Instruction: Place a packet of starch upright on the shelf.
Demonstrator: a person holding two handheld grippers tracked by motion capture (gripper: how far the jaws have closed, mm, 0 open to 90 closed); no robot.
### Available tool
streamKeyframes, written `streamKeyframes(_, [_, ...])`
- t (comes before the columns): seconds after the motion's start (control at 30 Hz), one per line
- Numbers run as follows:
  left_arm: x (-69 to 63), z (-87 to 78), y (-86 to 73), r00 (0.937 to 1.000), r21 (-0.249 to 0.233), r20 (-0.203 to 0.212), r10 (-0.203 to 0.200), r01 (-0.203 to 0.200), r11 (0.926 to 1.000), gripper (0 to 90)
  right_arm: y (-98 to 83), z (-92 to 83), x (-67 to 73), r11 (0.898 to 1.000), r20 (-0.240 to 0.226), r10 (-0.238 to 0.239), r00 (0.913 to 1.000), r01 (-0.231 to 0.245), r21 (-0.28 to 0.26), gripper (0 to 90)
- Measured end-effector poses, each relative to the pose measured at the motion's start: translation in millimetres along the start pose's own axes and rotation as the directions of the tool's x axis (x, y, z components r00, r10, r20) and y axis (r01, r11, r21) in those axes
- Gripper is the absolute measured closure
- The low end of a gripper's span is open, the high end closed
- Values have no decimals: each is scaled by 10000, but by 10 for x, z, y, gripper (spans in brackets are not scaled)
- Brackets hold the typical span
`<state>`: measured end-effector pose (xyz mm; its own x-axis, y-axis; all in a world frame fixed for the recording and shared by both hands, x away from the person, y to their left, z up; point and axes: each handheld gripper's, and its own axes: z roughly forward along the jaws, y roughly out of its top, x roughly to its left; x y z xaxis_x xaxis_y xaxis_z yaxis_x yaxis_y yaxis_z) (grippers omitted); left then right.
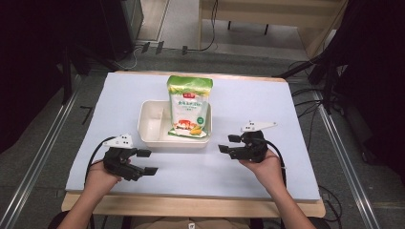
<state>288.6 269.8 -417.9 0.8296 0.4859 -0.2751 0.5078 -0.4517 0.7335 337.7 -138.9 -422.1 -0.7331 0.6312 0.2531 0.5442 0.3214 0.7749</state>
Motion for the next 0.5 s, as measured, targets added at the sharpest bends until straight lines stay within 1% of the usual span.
streamKeyframes(0.13, [10, -20, -4, 9999, -62, -81, -91, 91, 9999, 237, -36, 21, 13, 9998, -32, 31, 10000, -30, 187, 406])
streamKeyframes(0.23, [14, -18, -5, 9999, -33, -85, -62, 62, 10000, 237, -40, 48, 24, 9997, -74, -12, 10000, 14, 225, 406])
streamKeyframes(0.4, [11, -4, 0, 10000, 25, -60, -45, 46, 10000, 237, -55, 101, 22, 9988, -61, -98, 9999, 100, 486, 402])
streamKeyframes(0.5, [12, -3, 2, 10000, 30, -77, -54, 54, 10000, 237, -53, 109, 24, 9986, -84, -136, 9999, 140, 502, 402])
